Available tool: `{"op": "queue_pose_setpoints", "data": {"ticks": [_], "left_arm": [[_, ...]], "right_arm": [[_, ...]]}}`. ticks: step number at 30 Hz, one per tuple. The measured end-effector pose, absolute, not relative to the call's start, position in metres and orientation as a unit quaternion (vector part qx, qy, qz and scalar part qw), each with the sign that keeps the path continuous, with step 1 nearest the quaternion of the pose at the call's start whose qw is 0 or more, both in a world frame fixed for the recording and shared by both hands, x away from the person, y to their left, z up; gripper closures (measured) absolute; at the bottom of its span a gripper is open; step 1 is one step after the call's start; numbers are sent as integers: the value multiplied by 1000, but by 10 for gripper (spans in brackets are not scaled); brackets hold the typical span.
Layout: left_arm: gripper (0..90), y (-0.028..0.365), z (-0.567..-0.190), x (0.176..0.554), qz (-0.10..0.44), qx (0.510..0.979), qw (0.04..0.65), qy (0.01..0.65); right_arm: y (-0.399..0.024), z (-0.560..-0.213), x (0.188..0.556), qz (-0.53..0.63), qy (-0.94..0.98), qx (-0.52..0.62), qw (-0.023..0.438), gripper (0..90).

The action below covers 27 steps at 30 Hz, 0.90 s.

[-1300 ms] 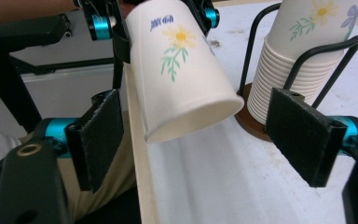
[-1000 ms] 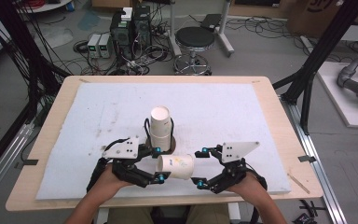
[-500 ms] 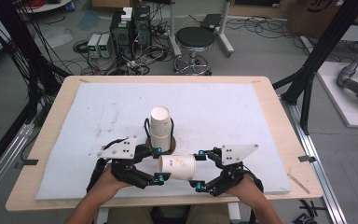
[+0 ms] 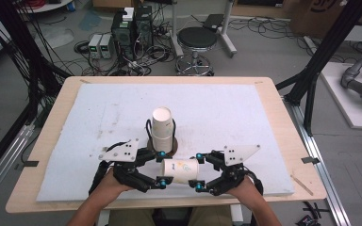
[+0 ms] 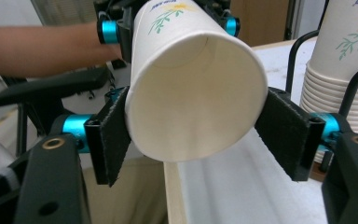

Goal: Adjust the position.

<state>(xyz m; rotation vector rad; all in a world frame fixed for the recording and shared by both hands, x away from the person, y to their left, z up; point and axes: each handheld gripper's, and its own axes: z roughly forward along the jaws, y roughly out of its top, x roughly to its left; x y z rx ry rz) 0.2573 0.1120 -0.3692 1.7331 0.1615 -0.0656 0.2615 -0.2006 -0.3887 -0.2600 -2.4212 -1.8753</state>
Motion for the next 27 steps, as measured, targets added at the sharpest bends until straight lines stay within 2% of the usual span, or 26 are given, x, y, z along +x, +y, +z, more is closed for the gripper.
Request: {"op": "queue_pose_setpoints", "data": {"ticks": [3, 12, 15, 16, 27], "left_arm": [[373, 113, -372, 257, -30, 761, 643, 76], [361, 114, -375, 253, -21, 773, 628, 83], [177, 110, -374, 251, -21, 800, 591, 105], [153, 110, -374, 251, -21, 800, 591, 105], [152, 116, -364, 248, 17, 822, 559, 107]], "right_arm": [[-201, -390, 263, -618, -780, -89, 40, 340], [-201, -385, 263, -610, -786, -93, 43, 356], [-201, -380, 264, -602, -792, -92, 45, 355], [-201, -380, 264, -602, -792, -92, 45, 355], [-198, -352, 268, -513, -853, -91, 21, 353]]}}
